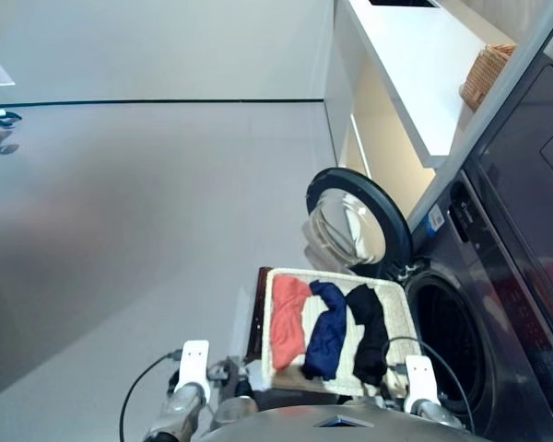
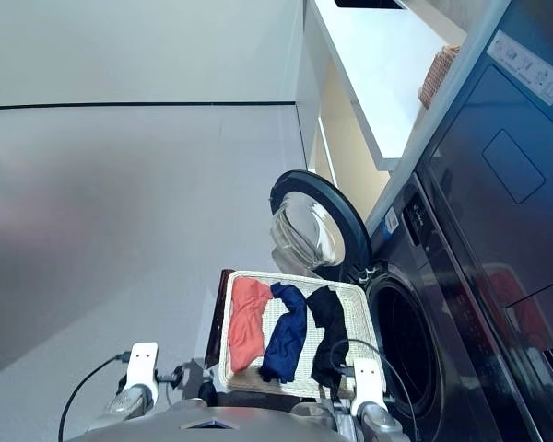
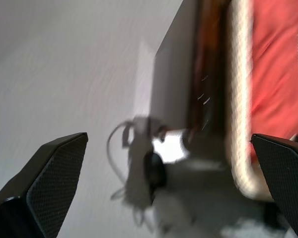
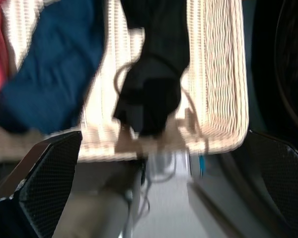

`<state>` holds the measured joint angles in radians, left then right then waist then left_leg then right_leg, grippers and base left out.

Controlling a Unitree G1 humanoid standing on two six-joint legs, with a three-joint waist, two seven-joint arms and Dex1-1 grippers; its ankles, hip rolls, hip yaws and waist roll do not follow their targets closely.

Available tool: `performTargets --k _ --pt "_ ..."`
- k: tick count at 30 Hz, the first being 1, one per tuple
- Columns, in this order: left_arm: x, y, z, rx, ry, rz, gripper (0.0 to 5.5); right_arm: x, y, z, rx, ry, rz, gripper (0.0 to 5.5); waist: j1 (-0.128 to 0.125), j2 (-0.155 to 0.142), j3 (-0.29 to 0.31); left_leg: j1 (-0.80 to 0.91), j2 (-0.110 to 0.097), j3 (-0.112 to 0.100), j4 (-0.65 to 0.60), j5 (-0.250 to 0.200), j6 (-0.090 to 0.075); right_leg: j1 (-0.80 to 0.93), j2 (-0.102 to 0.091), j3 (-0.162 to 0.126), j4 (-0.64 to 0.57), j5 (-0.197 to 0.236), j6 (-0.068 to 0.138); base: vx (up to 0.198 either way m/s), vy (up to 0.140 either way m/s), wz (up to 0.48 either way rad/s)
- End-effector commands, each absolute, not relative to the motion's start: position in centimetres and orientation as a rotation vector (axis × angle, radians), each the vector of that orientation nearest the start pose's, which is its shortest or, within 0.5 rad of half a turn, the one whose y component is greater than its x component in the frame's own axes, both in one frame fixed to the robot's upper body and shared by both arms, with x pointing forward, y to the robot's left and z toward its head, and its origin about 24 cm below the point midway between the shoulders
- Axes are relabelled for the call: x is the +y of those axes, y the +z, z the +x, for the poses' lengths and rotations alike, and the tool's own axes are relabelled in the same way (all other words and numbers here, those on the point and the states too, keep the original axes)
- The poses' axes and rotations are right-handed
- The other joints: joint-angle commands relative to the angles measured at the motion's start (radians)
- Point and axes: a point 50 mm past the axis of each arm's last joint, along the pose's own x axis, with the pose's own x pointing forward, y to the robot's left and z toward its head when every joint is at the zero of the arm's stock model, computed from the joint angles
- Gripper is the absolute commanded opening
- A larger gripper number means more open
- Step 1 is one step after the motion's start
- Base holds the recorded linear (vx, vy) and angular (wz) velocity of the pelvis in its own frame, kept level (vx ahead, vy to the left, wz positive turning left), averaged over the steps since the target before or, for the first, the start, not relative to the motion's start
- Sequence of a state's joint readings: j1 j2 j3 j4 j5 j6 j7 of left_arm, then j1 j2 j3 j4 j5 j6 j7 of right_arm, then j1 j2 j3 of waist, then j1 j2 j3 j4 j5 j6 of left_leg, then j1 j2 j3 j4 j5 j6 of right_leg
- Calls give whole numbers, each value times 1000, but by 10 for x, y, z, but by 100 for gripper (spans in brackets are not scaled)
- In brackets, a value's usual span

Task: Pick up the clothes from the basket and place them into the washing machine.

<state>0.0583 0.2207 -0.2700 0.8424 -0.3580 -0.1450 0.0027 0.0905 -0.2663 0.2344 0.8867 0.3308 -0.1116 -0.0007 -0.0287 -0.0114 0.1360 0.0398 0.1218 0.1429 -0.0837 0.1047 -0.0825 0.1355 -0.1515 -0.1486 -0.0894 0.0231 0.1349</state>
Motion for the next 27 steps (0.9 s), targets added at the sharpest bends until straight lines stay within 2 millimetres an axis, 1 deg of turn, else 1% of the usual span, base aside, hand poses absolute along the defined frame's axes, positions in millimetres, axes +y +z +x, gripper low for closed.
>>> performTargets --k 1,2,3,4,5,6,7,8,9,10,11,12,13,14,15,16,18,19,20,21,22,24,25,26,27 --pt "168 -82 227 502 -16 -64 550 -203 -63 230 435 5 -68 550 -12 9 139 -31 9 24 194 -128 -29 -40 -34 -14 73 -28 17 -207 -46 -54" --pt "164 -75 236 465 -22 -69 550 -199 -49 239 365 18 -61 550 -14 7 158 -51 13 23 211 -130 -31 -62 -33 -9 91 -29 15 -165 -36 -93" --pt "160 -68 244 432 -25 -72 550 -195 -41 245 320 23 -30 550 -17 7 170 -65 16 25 214 -128 -34 -81 -32 -7 103 -31 14 -152 -26 -79" --pt "152 -57 257 376 -30 -62 550 -185 -26 256 243 47 -5 550 -21 6 189 -92 22 31 226 -126 -38 -115 -33 -7 126 -32 15 -128 -14 -43" --pt "148 -50 264 348 -34 -63 550 -179 -16 262 196 66 -6 550 -23 5 198 -105 25 33 233 -126 -40 -132 -31 -4 136 -34 13 -170 13 -29" --pt "141 -35 276 276 -28 -79 550 -164 7 276 94 113 4 550 -26 3 225 -127 29 42 247 -128 -38 -179 -29 15 168 -35 10 -97 18 -88" --pt "141 -35 276 275 -28 -79 550 -164 7 276 94 113 4 550 -25 3 224 -129 29 43 248 -129 -38 -182 -29 16 170 -36 10 -116 26 -241" --pt "137 -24 283 230 -33 -77 550 -157 19 281 43 135 8 550 -26 1 240 -151 32 45 264 -131 -37 -212 -27 25 191 -38 9 -154 39 -237" --pt "130 -3 295 142 -40 -63 550 -140 50 290 -92 197 -7 550 -33 -4 277 -193 42 45 294 -137 -33 -292 -21 48 260 -46 7 -154 38 -204" --pt "130 -3 296 141 -40 -63 550 -140 50 291 -92 197 -7 550 -32 -4 274 -199 43 46 297 -139 -33 -298 -21 49 264 -47 7 -160 42 -226" --pt "127 8 301 92 -54 -48 550 -134 62 292 -143 220 -18 550 -33 -7 287 -225 49 44 312 -145 -29 -344 -17 58 307 -56 8 -81 11 -227" --pt "122 22 306 28 -78 -24 550 -126 79 292 -222 260 -30 550 -36 -13 305 -254 59 45 333 -150 -26 -380 -18 62 347 -65 9 -96 8 -232" --pt "120 26 306 13 -88 -16 550 -124 83 291 -238 267 -36 550 -36 -14 310 -275 62 43 348 -156 -25 -403 -18 60 370 -71 11 -94 -22 -95" --pt "113 39 310 -44 -111 1 550 -120 102 292 -326 291 -74 550 -38 -15 324 -322 61 30 377 -161 -24 -447 -17 64 406 -77 10 -116 -36 -47" --pt "106 55 314 -116 -138 17 550 -116 118 290 -396 304 -89 550 -41 -18 338 -365 61 19 407 -170 -25 -488 -15 68 434 -82 9 -151 -46 16" --pt "102 66 317 -160 -145 23 550 -112 131 290 -458 317 -103 550 -44 -20 346 -410 65 16 441 -178 -26 -532 -13 72 459 -85 8 -129 -27 113" --pt "96 86 322 -237 -146 38 550 -102 149 290 -539 325 -109 550 -48 -24 357 -479 70 10 483 -188 -25 -598 -9 74 495 -92 6 -116 -10 92" --pt "91 96 325 -280 -149 65 550 -94 162 289 -596 341 -114 550 -51 -28 370 -521 78 5 523 -202 -25 -647 -8 80 536 -102 9 -129 -10 -6" --pt "87 103 328 -311 -153 89 550 -88 169 289 -628 354 -118 550 -52 -31 379 -553 80 -1 543 -207 -24 -677 -7 82 557 -105 7 -116 -12 -24" --pt "84 110 330 -342 -152 111 550 -84 176 289 -657 359 -121 550 -53 -31 384 -583 81 -3 566 -212 -22 -706 -5 87 578 -109 6 -100 -13 -28" --pt "82 118 331 -372 -151 131 550 -79 184 288 -693 367 -119 550 -55 -31 384 -619 84 -9 588 -218 -20 -746 -8 87 605 -112 5 -76 -5 -30" --pt "78 124 334 -407 -148 175 550 -73 194 286 -741 381 -118 550 -61 -31 384 -679 82 -14 623 -227 -16 -811 -7 96 643 -121 3 -66 1 30" --pt "75 127 335 -410 -141 162 550 -69 199 286 -762 386 -108 550 -63 -30 384 -711 80 -19 638 -228 -14 -839 -8 99 657 -123 2 -67 -12 69" --pt "73 129 337 -408 -135 143 550 -64 205 285 -783 397 -93 550 -66 -29 384 -748 79 -28 656 -230 -14 -871 -11 102 673 -126 1 -82 -11 62" --pt "71 136 341 -426 -124 151 550 -56 210 285 -800 415 -74 550 -69 -28 384 -789 80 -31 675 -233 -12 -920 -12 104 702 -132 -1 -59 -3 32"
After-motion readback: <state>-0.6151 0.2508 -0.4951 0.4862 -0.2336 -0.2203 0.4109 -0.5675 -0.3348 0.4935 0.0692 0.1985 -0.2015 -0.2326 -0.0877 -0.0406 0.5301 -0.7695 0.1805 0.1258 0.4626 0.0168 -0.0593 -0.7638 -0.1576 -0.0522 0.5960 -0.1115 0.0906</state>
